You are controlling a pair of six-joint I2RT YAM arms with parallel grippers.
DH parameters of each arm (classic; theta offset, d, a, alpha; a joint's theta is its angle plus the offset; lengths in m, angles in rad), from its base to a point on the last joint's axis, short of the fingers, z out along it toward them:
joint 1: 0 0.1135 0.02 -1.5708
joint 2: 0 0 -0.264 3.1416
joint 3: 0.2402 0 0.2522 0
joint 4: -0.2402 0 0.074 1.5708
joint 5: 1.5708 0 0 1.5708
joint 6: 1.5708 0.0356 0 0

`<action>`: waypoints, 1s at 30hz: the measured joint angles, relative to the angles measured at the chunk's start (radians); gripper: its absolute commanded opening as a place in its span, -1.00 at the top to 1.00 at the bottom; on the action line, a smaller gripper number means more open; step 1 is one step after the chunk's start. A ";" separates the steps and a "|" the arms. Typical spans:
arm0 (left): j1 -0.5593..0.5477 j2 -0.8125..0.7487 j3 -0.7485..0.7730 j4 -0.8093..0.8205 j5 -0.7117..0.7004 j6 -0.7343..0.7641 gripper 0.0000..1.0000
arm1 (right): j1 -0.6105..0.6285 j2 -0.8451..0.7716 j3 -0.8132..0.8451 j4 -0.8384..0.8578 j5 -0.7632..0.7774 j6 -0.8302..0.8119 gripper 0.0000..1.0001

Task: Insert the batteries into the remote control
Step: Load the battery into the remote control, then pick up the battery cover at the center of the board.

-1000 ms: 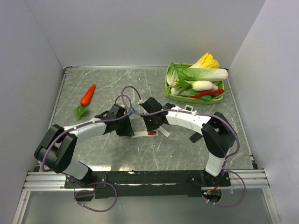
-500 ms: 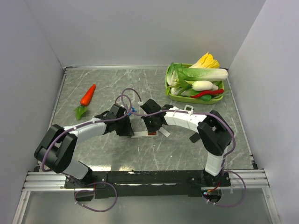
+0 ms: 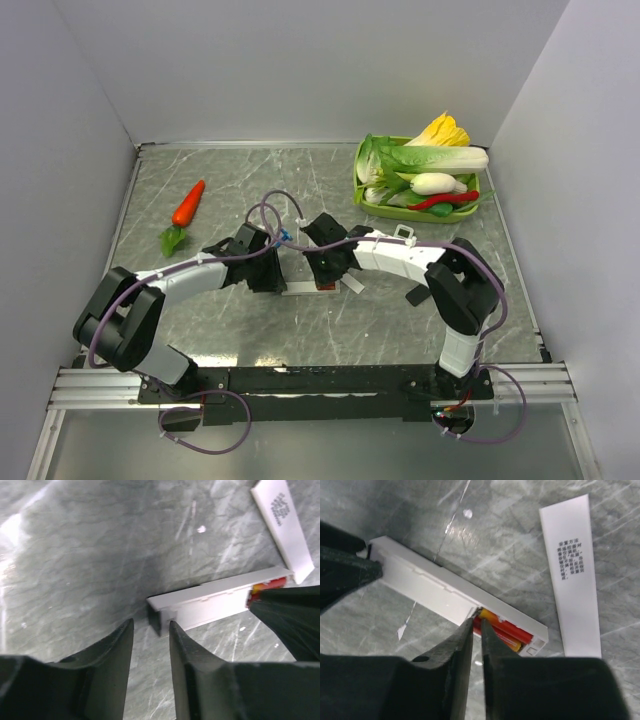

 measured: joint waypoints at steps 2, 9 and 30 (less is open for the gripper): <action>0.000 -0.008 0.000 -0.014 -0.015 0.000 0.04 | -0.002 -0.003 0.014 -0.029 -0.003 -0.018 0.18; 0.000 -0.130 0.000 -0.042 -0.072 -0.003 -0.23 | -0.044 -0.059 0.111 -0.092 0.013 -0.103 -0.30; 0.074 -0.965 -0.107 -0.159 -0.541 -0.010 -0.99 | -0.138 0.124 0.145 -0.175 -0.002 -0.436 -0.29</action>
